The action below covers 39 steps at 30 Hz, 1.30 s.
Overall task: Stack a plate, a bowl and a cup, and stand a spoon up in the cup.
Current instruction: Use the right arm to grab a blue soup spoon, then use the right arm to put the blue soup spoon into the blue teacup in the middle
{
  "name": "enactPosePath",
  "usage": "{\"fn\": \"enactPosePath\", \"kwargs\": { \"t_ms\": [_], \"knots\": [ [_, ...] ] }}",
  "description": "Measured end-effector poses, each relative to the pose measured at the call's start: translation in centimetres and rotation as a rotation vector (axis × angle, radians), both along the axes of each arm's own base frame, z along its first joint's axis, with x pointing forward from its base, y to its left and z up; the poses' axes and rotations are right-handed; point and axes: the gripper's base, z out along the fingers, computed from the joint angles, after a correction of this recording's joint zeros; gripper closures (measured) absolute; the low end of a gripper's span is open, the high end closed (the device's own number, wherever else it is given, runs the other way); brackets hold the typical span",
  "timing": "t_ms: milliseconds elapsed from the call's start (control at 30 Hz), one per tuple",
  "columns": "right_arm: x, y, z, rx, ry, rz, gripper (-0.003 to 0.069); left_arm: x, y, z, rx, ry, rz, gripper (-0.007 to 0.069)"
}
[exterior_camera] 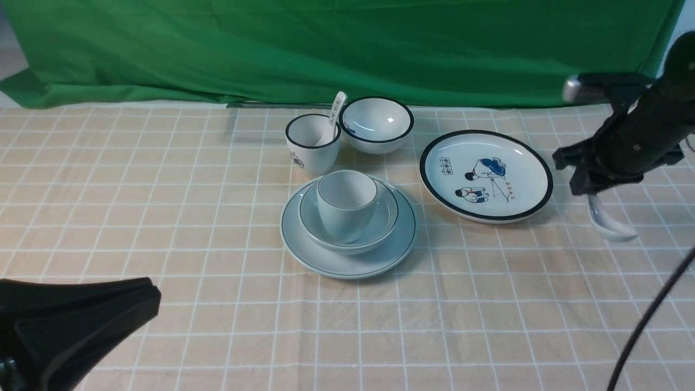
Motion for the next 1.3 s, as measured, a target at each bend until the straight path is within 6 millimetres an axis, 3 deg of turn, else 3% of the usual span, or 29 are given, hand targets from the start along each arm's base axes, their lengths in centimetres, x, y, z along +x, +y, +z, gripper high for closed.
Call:
{"fn": "enactPosePath", "kwargs": {
  "t_ms": [67, 167, 267, 433, 467, 500, 567, 767, 933, 1300],
  "knots": [
    [-2.0, 1.4, 2.3, 0.033, -0.119, 0.036, 0.0494, 0.0, 0.0, 0.0, 0.002, -0.002, 0.000, 0.0624],
    [-6.4, 6.1, 3.9, 0.112, -0.472, 0.121, 0.0494, 0.0, 0.0, 0.0, 0.003, -0.002, 0.001, 0.0624],
    [-9.6, 9.8, 3.7, 0.164, -0.731, 0.170, 0.0494, 0.0, 0.0, 0.0, 0.003, -0.002, 0.001, 0.0624],
    [-12.0, 15.8, 3.7, 0.283, -1.096, 0.293, 0.0494, 0.0, 0.0, 0.0, 0.002, -0.001, 0.002, 0.0624],
    [-12.0, 16.0, 3.7, 0.286, -1.104, 0.294, 0.0494, 0.0, 0.0, 0.0, 0.001, -0.002, 0.002, 0.0624],
    [-11.7, 17.7, 3.5, 0.330, -1.153, 0.341, 0.0494, 0.0, 0.0, 0.0, 0.001, -0.001, 0.003, 0.0624],
    [-10.8, 19.1, 2.9, 0.373, -1.152, 0.366, 0.0494, 0.0, 0.0, 0.0, 0.000, -0.001, 0.003, 0.0624],
    [-6.8, 23.0, -0.7, 0.444, -1.084, 0.385, 0.0494, 0.0, 0.0, 0.0, 0.000, -0.001, 0.003, 0.0624],
    [-5.5, 24.2, -3.3, 0.454, -1.033, 0.378, 0.0494, 0.0, 0.0, 0.0, 0.000, -0.001, 0.003, 0.0624],
    [-4.9, 24.3, -6.3, 0.401, -0.987, 0.394, 0.0474, 0.0, 0.0, 0.0, 0.000, 0.000, 0.003, 0.0624]
  ]
}}
